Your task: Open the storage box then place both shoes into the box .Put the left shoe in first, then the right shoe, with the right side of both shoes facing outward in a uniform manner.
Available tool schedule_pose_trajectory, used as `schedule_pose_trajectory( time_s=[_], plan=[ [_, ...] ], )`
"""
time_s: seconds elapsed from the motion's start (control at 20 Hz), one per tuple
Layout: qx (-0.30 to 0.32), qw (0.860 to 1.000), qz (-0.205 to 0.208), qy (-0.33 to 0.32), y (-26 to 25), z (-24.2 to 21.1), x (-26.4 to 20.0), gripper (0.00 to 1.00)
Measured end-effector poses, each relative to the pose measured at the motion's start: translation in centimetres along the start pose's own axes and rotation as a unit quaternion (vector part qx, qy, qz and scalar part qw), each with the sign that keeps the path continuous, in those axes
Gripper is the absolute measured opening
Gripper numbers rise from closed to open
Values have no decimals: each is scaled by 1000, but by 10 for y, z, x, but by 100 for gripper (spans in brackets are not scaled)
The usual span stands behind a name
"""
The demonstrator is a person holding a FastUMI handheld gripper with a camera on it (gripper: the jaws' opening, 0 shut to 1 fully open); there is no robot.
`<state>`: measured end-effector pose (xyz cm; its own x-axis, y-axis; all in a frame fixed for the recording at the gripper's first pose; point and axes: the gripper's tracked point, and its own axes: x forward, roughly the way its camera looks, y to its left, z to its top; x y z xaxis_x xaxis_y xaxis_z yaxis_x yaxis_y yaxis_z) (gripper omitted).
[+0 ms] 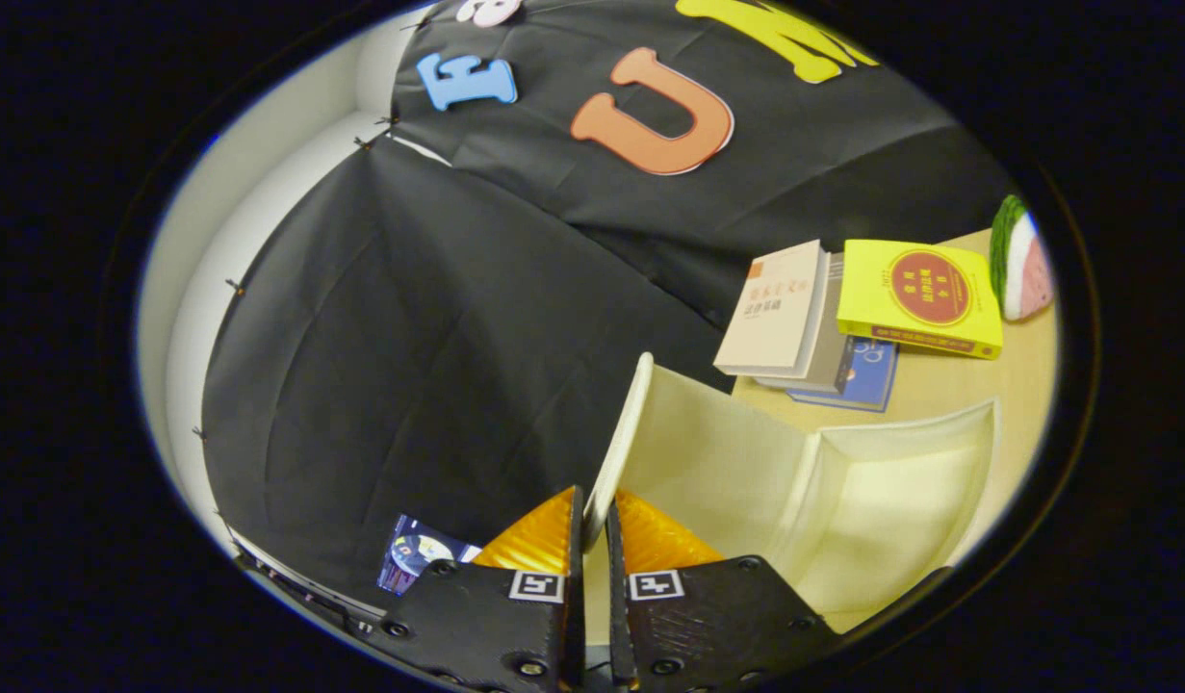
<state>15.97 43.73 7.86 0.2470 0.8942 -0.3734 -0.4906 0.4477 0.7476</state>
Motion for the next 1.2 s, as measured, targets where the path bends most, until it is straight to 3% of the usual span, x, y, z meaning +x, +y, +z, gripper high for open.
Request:
schedule_pose_trajectory(
  time_s=[0.05, 0.3, 0.4, 0.7, 1.2],
  plan=[
    [-5, 1000, -7, 0, 4, -2, 11, 10],
    [-30, 999, -14, -21, 17, 2, 24, 84],
    [-51, 998, -40, -29, 6, 0, 10, 95],
    [-77, 987, -135, -34, -57, -11, -54, 95],
    [-97, 951, -293, -19, -185, -53, -179, 94]
  ],
)
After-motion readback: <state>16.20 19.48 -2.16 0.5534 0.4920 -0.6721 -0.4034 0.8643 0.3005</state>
